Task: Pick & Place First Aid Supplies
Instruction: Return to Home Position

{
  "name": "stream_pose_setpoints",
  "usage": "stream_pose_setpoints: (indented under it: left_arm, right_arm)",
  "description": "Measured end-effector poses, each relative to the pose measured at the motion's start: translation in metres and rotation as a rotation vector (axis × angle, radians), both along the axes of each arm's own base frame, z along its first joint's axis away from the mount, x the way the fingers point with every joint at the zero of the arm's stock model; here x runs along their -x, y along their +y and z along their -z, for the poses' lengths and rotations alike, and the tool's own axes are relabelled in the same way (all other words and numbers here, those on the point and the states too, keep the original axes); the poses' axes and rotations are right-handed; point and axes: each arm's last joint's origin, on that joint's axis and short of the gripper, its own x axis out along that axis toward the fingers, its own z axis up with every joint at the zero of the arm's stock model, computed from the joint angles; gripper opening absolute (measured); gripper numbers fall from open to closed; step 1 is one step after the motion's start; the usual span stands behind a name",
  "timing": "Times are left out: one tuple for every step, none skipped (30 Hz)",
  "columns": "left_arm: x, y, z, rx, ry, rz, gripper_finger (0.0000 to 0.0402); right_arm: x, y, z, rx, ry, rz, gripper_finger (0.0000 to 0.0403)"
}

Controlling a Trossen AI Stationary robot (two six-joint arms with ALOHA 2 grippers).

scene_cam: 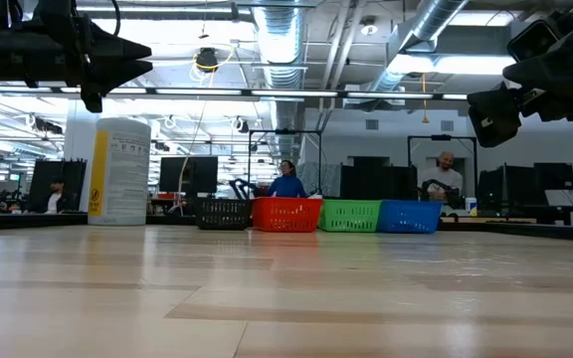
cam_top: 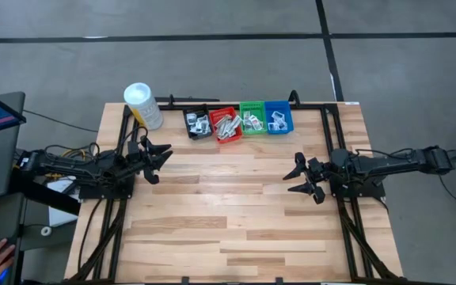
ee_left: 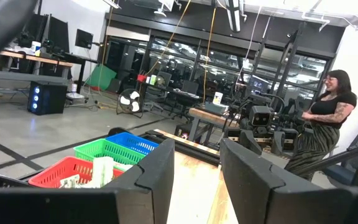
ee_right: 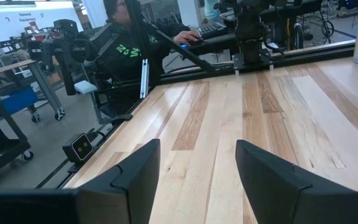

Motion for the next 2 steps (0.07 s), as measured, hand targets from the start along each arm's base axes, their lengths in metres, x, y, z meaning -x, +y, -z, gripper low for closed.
stream_pose_setpoints:
  left_arm:
    - [0.0, 0.0, 0.0, 0.0, 0.0, 0.0, 0.0131]
    - [0.0, 0.0, 0.0, 0.0, 0.0, 0.0, 0.0131]
  right_arm:
    - [0.0, 0.0, 0.0, 0.0, 0.0, 0.0, 0.0203]
    - [0.0, 0.0, 0.0, 0.0, 0.0, 0.0, 0.0204]
